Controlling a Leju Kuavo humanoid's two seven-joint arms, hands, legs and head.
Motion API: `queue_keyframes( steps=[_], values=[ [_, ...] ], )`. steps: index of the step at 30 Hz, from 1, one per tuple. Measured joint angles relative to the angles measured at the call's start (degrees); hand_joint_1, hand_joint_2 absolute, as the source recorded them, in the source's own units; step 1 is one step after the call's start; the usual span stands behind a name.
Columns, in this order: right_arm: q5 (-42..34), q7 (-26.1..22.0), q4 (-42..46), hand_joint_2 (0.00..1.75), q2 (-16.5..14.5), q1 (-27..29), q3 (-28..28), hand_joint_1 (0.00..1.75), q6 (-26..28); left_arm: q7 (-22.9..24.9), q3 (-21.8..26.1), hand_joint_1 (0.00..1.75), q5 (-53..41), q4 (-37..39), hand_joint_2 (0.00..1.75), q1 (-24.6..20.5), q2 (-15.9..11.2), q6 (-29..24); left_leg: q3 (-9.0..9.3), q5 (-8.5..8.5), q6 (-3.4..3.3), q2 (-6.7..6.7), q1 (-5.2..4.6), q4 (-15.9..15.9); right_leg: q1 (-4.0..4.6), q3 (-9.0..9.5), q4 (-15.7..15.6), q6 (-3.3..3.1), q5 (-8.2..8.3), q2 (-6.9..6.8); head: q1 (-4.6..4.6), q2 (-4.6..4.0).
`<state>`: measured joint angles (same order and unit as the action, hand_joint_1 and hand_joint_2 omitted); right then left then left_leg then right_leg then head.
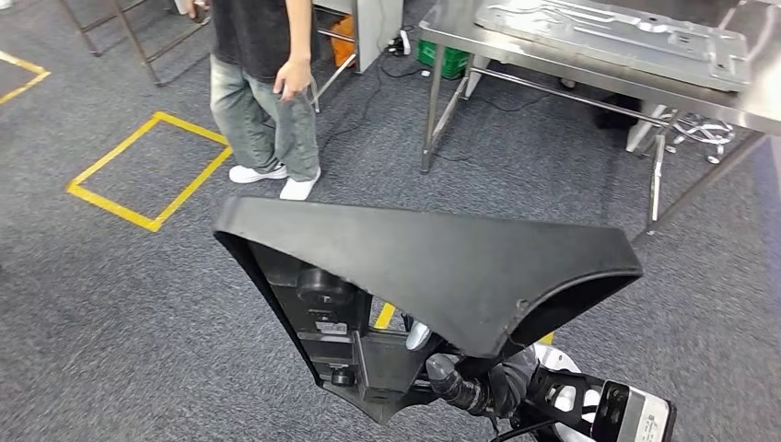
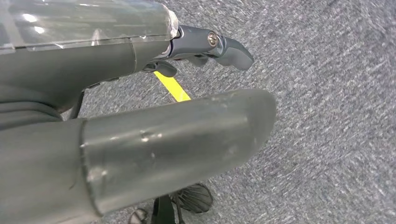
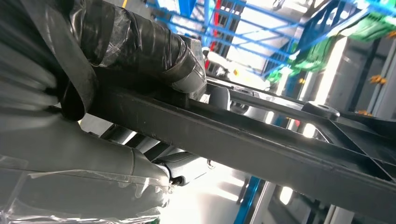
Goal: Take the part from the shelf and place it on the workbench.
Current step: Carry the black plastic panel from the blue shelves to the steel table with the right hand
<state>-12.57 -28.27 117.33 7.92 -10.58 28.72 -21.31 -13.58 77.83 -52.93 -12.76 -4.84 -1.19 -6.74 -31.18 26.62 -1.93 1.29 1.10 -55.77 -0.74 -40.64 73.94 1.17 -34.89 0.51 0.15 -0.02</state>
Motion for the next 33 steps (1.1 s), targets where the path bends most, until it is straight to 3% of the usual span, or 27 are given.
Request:
queue_keyframes(
  steps=[1, 2, 3, 5, 7, 9, 11, 13, 14, 15, 16, 18, 20, 22, 24, 26, 28, 30, 31, 32, 33],
  values=[
    [-0.02, -0.05, -0.01, 1.75, 0.01, 0.11, 0.00, 1.75, 0.07, -0.01, 0.00, 0.00, -0.04, 0.00, 0.00, 0.00, 0.03, 0.03, 0.05, 0.09, 0.09, 0.63, 0.00, -0.04, -0.17, -0.01, -0.11, 0.15, 0.86, -0.14, 0.01, 0.00],
    [-0.06, -0.10, 0.01, 1.75, 0.02, 0.19, 0.00, 1.75, 0.14, -0.05, 0.00, 0.00, -0.13, 0.00, 0.00, -0.04, 0.10, 0.07, 0.17, 0.23, 0.22, 1.20, 0.01, -0.11, -0.32, 1.19, -2.54, 0.24, 2.70, -0.45, 0.00, 0.00],
    [-0.11, -0.15, 0.04, 1.75, 0.03, 0.22, 0.00, 1.75, 0.18, -0.10, 0.00, 0.00, -0.25, 0.00, 0.00, -0.09, 0.19, 0.09, 0.34, 0.42, 0.40, 1.71, 0.01, -0.20, -0.40, 3.28, -6.65, 0.19, 5.00, -1.24, 0.00, 0.00],
    [-0.21, -0.26, 0.16, 1.75, 0.07, 0.20, 0.00, 1.75, 0.21, -0.25, 0.00, 0.00, -0.48, 0.00, 0.00, -0.13, 0.33, 0.13, 0.65, 0.87, 0.94, 2.56, -0.22, -0.45, -0.01, 6.93, -13.90, -0.19, 7.69, -3.23, -0.01, 0.00],
    [-0.27, -0.40, 0.27, 1.75, 0.14, 0.21, 0.00, 1.75, 0.39, -0.51, 0.00, 0.00, -0.58, 0.00, 0.00, -0.14, 0.39, 0.27, 0.89, 1.16, 1.62, 3.42, -0.46, -0.56, 0.51, 7.79, -16.03, -0.74, 7.90, -3.70, -0.02, 0.00],
    [-0.27, -0.47, 0.39, 1.75, 0.21, 0.26, 0.00, 1.75, 0.67, -0.81, -0.03, 0.00, -0.67, 0.00, 0.00, -0.30, 0.41, 0.44, 1.14, 1.53, 2.32, 4.12, -0.36, -0.65, 0.40, 7.69, -16.18, -1.44, 8.11, -2.56, -0.02, 0.00],
    [-0.21, -0.53, 0.62, 1.75, 0.26, 0.23, 0.00, 1.75, 0.83, -0.93, -0.08, 0.00, -0.83, 0.00, 0.00, -0.48, 0.45, 0.54, 0.36, 3.47, 2.86, 2.67, -0.10, -3.08, 0.11, 7.83, -16.50, -2.22, 8.33, -1.64, -0.02, 0.00],
    [-0.10, -0.63, 0.77, 1.75, 0.33, 0.39, 0.00, 1.75, 0.92, -0.94, -0.09, 0.00, -0.96, 0.00, 0.00, -0.38, 0.47, 0.57, -2.83, 7.34, 3.11, 0.15, 0.05, -10.27, 0.10, 7.82, -16.57, -2.72, 8.41, -0.71, -0.04, 0.00],
    [-0.02, -0.68, 0.78, 1.75, 0.38, 0.62, 0.00, 1.75, 0.94, -0.92, -0.09, 0.00, -0.98, 0.00, 0.00, -0.23, 0.48, 0.57, -4.79, 8.97, 3.16, -0.50, 0.06, -14.35, 0.19, 7.78, -16.54, -2.83, 8.42, -0.15, -0.04, 0.00],
    [0.08, -0.74, 0.78, 1.75, 0.45, 0.89, 0.00, 1.75, 0.95, -0.90, -0.09, 0.00, -1.01, 0.00, 0.00, -0.09, 0.48, 0.58, -6.26, 9.70, 3.17, -0.80, 0.06, -17.20, 0.28, 7.78, -16.50, -2.87, 8.42, 0.48, -0.04, 0.00],
    [0.18, -0.81, 0.78, 1.75, 0.52, 1.10, 0.00, 1.75, 0.96, -0.88, -0.09, 0.00, -1.04, 0.00, 0.00, 0.00, 0.49, 0.58, -6.76, 9.20, 3.11, -0.91, 0.05, -17.90, 0.35, 7.81, -16.46, -2.87, 8.42, 1.09, -0.04, 0.00],
    [0.32, -0.95, 0.80, 1.75, 0.61, 1.28, 0.00, 1.75, 0.95, -0.87, -0.10, 0.00, -1.09, 0.00, 0.00, 0.02, 0.50, 0.61, -4.63, 5.22, 2.77, -1.43, 0.06, -12.61, 0.40, 7.99, -16.34, -2.80, 8.38, 2.31, -0.03, 0.00],
    [0.40, -1.08, 0.82, 1.75, 0.64, 1.24, 0.00, 1.75, 0.93, -0.87, -0.11, 0.00, -1.10, 0.00, 0.00, -0.01, 0.43, 0.63, -1.16, 1.85, 2.23, -3.36, 0.02, -4.72, 0.48, 8.03, -16.16, -2.52, 8.31, 3.49, -0.03, 0.00],
    [0.45, -1.18, 0.84, 1.75, 0.66, 1.21, 0.00, 1.75, 0.92, -0.87, -0.11, 0.00, -1.10, 0.00, 0.00, -0.02, 0.36, 0.69, 0.33, 1.26, 1.80, -4.45, -0.11, -1.34, 0.41, 7.69, -16.10, -1.89, 8.44, 4.51, -0.03, 0.00],
    [0.49, -1.22, 0.89, 1.75, 0.70, 1.20, -0.02, 1.75, 0.92, -0.90, -0.13, 0.00, -1.13, -0.01, 0.00, -0.12, 0.37, 0.79, 0.43, 1.08, 1.30, -3.56, -0.03, -0.97, 0.28, 7.37, -16.13, -1.15, 8.62, 5.29, -0.04, 0.00],
    [0.54, -1.28, 1.03, 1.75, 0.81, 1.05, -0.09, 1.75, 0.97, -0.91, -0.15, 0.00, -1.20, -0.02, 0.00, -0.31, 0.41, 0.86, 0.56, 0.68, 0.55, -2.50, 0.32, -0.48, 0.41, 6.48, -14.26, -0.61, 7.29, 4.01, -0.02, 0.00],
    [0.58, -1.39, 1.17, 1.75, 0.97, 0.78, -0.22, 1.75, 1.10, -0.87, -0.17, 0.00, -1.39, -0.02, 0.00, -0.24, 0.44, 0.89, 0.61, 0.54, 0.11, -1.35, 0.35, -0.25, 0.40, 3.54, -8.08, -0.19, 3.78, 1.41, 0.01, 0.00],
    [0.58, -1.49, 1.22, 1.75, 1.11, 0.69, -0.39, 1.75, 1.20, -0.85, -0.19, 0.00, -1.62, -0.02, 0.00, -0.03, 0.45, 0.87, 0.56, 0.63, 0.02, -0.09, 0.19, -0.30, 0.14, 0.05, -1.09, 0.14, 1.04, 0.19, 0.01, 0.00],
    [0.57, -1.51, 1.24, 1.75, 1.16, 0.70, -0.51, 1.75, 1.21, -0.85, -0.20, 0.00, -1.71, -0.02, 0.00, -0.01, 0.45, 0.86, 0.58, 0.71, 0.04, 0.54, 0.15, -0.34, 0.05, -0.59, 0.10, 0.24, 1.16, -0.04, 0.01, 0.00],
    [0.56, -1.51, 1.29, 1.75, 1.21, 0.70, -0.63, 1.75, 1.19, -0.85, -0.20, 0.00, -1.74, -0.02, 0.00, -0.05, 0.44, 0.85, 0.66, 0.82, 0.12, 1.09, 0.14, -0.38, -0.02, -0.03, -1.06, 0.27, 2.41, -0.24, 0.01, 0.00],
    [0.55, -1.50, 1.39, 1.75, 1.23, 0.70, -0.75, 1.75, 1.16, -0.85, -0.21, 0.00, -1.76, -0.02, 0.00, -0.10, 0.45, 0.81, 0.84, 0.97, 0.24, 1.60, 0.14, -0.41, -0.05, 1.75, -4.46, 0.21, 4.47, -0.64, 0.01, 0.00]
  ],
)
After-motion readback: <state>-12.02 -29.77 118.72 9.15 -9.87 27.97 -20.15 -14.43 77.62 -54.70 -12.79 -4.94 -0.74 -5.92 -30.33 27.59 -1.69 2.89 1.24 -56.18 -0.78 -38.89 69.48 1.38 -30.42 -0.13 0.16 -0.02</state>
